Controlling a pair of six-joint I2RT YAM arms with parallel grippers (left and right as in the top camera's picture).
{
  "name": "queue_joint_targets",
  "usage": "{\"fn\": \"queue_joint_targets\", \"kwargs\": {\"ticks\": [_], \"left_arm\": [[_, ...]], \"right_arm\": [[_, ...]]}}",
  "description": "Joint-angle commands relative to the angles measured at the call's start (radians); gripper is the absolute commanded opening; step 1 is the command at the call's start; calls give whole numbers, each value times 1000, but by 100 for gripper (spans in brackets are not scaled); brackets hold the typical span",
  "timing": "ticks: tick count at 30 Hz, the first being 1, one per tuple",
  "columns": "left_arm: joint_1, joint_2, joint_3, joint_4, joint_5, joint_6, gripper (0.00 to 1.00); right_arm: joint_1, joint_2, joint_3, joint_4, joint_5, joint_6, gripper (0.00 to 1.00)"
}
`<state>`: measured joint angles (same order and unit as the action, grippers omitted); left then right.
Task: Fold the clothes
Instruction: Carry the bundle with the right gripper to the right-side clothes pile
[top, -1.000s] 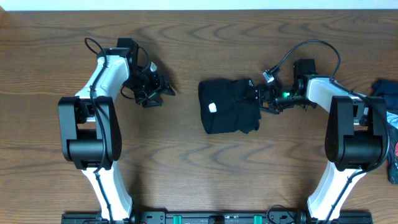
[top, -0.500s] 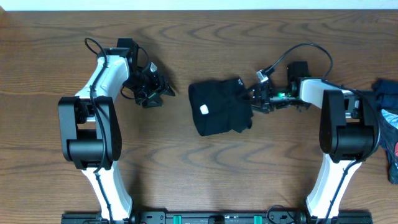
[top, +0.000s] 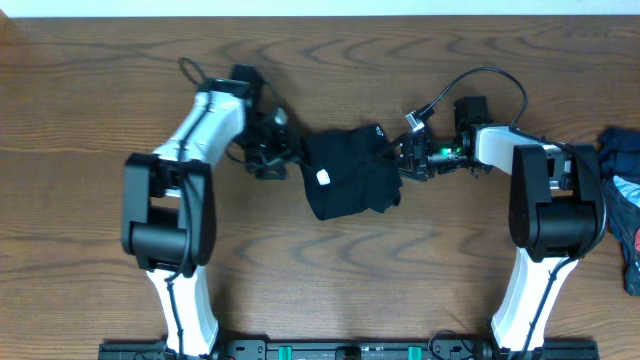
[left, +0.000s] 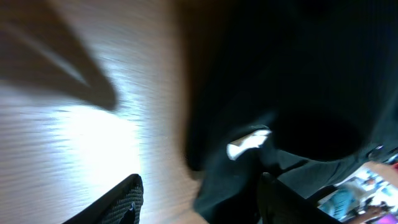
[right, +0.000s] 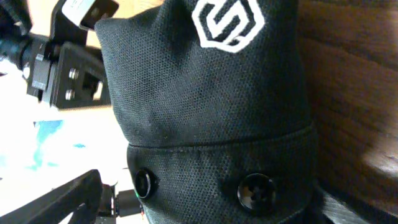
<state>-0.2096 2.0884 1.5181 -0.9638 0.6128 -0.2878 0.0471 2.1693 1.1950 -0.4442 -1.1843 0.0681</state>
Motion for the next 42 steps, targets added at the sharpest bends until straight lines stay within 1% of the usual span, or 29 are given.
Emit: {"fn": "queue_joint_targets", "kwargs": {"ticks": [1,3,5,6,7,8,11,15,18,21,24,25,26,27,30,35,37,40,41,42], "left_arm": [[-38,8,13,-1,-50,-28,60],[-52,8,13,1,-50,-32,55],[-63,8,12,0,-86,-58,44],[-66,8,11,0,-105,-72,37],[-68,8,10,1,-115,-77,30],[-71,10,9,3,-124,-77,28],[-82,23,8,8,-145,-92,25],[-109,72,8,29,-147,-117,25],[-146,132,8,50,-129,-134,26],[-187,187,8,86,-89,-145,26],[-216,219,8,120,-74,-175,26],[-221,223,8,130,-74,-183,26],[-222,224,8,132,-74,-186,26],[-222,224,8,134,-74,-186,26],[-217,223,8,132,-74,-186,26],[-211,223,9,131,-71,-185,26],[-211,223,9,131,-70,-185,42],[-211,223,9,131,-71,-185,73],[-211,223,9,132,-71,-185,78],[-211,223,10,132,-71,-185,79]], "right_arm": [[23,111,-61,-23,353,14,93],[23,111,-61,-23,337,13,87],[23,111,-61,-23,328,14,78],[23,111,-61,-23,317,13,75],[23,111,-61,-23,311,13,75],[23,111,-61,-23,309,14,77],[23,111,-61,-23,300,13,79],[23,111,-61,-24,285,13,82],[22,111,-61,-29,281,14,82],[21,111,-61,-33,281,14,77],[21,111,-61,-39,281,14,64],[21,111,-61,-40,281,14,53],[21,111,-61,-41,281,14,48],[21,111,-61,-41,281,14,39],[17,111,-61,-42,281,15,1],[-4,106,-50,-44,282,16,1],[-17,95,-42,-49,282,13,1],[-42,55,-7,-93,304,8,1],[-50,40,11,-117,319,1,1],[-60,18,40,-157,354,1,1]]}}
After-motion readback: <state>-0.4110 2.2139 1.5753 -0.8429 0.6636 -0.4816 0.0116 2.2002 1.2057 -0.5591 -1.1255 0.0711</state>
